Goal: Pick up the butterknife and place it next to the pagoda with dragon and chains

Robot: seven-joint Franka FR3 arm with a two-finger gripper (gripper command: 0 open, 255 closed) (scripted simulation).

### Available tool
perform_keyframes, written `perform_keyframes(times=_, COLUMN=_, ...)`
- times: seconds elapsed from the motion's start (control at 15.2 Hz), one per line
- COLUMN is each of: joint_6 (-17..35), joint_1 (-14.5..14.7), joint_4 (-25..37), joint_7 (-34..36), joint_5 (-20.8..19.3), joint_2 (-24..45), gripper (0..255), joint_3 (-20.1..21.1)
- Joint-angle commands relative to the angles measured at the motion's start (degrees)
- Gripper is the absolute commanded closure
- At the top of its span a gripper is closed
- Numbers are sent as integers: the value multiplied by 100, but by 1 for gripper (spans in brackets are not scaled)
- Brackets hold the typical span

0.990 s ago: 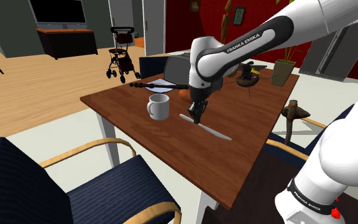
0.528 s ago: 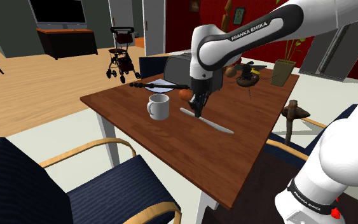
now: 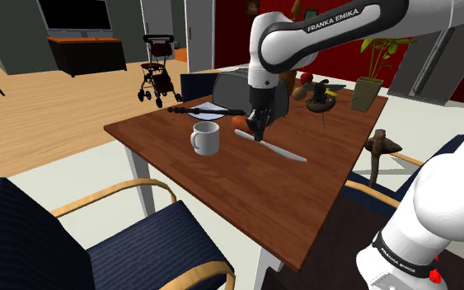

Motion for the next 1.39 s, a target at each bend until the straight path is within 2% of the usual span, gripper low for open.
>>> perform_keyframes(times=0.0, joint_6=-170, joint_1=-1, joint_4=138, joint_7=5, joint_5=-1, joint_2=-29, gripper=255, joint_3=-4)
perform_keyframes(times=1.32, joint_6=-1712, joint_1=-19, joint_4=1571, joint_7=58, joint_5=-20, joint_2=-140, gripper=255, joint_3=-41)
